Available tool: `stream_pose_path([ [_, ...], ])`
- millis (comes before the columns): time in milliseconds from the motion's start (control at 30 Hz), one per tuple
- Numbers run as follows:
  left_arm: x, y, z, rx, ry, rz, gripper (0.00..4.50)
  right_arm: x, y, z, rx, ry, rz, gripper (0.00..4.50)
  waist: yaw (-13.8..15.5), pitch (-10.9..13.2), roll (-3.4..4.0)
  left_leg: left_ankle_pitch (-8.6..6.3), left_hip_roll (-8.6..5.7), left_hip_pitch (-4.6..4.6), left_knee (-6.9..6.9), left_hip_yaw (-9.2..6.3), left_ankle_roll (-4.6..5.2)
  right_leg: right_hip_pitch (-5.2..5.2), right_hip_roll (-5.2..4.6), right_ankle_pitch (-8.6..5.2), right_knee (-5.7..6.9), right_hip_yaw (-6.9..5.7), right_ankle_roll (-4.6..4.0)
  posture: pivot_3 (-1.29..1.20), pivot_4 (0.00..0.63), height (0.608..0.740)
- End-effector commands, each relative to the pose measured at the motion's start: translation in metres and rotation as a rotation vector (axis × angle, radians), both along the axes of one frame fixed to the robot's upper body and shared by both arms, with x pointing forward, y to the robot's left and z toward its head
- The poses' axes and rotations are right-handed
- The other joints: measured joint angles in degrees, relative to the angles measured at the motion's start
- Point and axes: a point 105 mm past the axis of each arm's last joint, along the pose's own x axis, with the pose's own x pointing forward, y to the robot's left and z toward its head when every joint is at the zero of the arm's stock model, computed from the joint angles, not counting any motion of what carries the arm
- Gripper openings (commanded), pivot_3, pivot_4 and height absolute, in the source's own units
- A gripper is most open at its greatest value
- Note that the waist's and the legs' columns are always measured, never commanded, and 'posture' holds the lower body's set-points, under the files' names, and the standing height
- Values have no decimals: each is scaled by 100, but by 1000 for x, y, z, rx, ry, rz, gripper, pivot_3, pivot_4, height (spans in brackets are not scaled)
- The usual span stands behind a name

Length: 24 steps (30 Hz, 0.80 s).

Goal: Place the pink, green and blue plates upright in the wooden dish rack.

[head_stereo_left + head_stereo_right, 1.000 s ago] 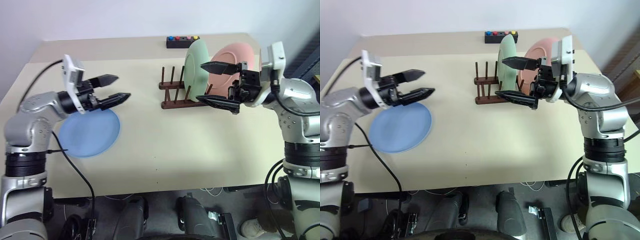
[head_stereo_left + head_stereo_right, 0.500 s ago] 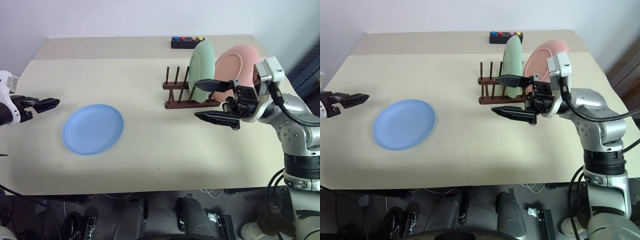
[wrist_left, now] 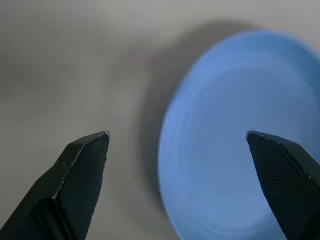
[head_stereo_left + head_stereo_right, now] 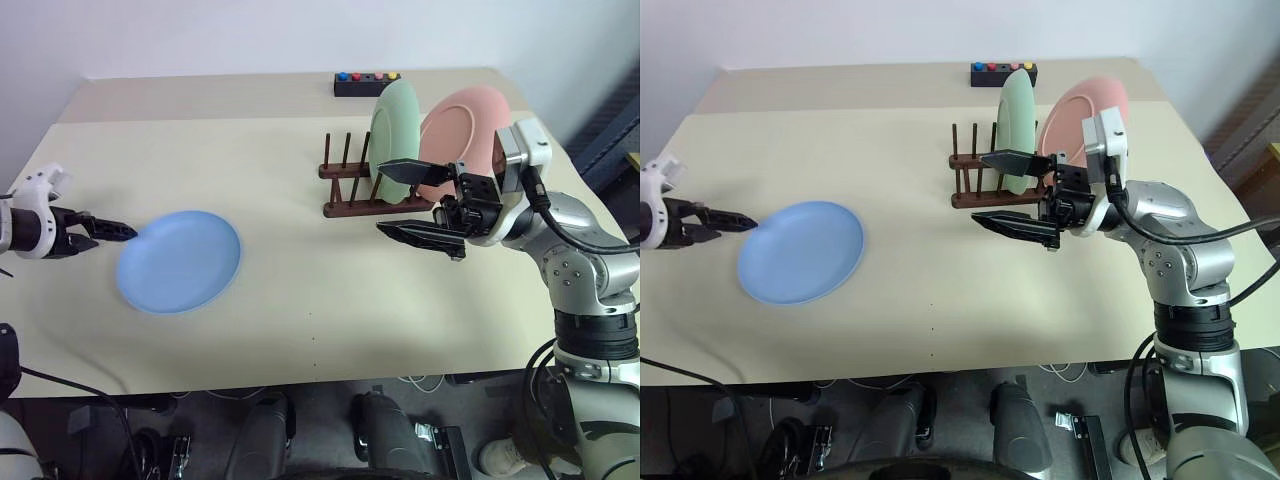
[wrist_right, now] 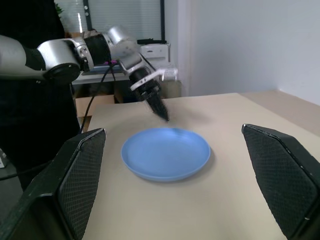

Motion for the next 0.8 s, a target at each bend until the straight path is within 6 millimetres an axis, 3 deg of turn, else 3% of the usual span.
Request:
stream_pose_path([
  [33,-1,1,5,8,42,-10,4500,-8,0,8,14,-36,1,4454,6,1,-3,0,3,0,0,0,0,0,1,0,0,0,0,0,150,740],
  [500,-4,-9,-28,-25,196,-60,4500,-4,-5,6,18,-14,-38,4454,14,2,-3,0,4,-2,3,-2,0,0,0,0,0,1,0,0,150,740],
  [633,-6,-10,-35,-42,213,-48,2742,-2,-6,7,12,-16,-41,4500,13,2,-3,0,3,-1,3,-1,1,0,-1,0,1,1,0,0,150,740],
  [800,-4,-10,-34,-53,199,-35,62,0,-7,7,5,-12,-47,4500,29,0,-3,0,3,-2,4,-2,1,1,-2,0,0,1,0,0,150,740],
])
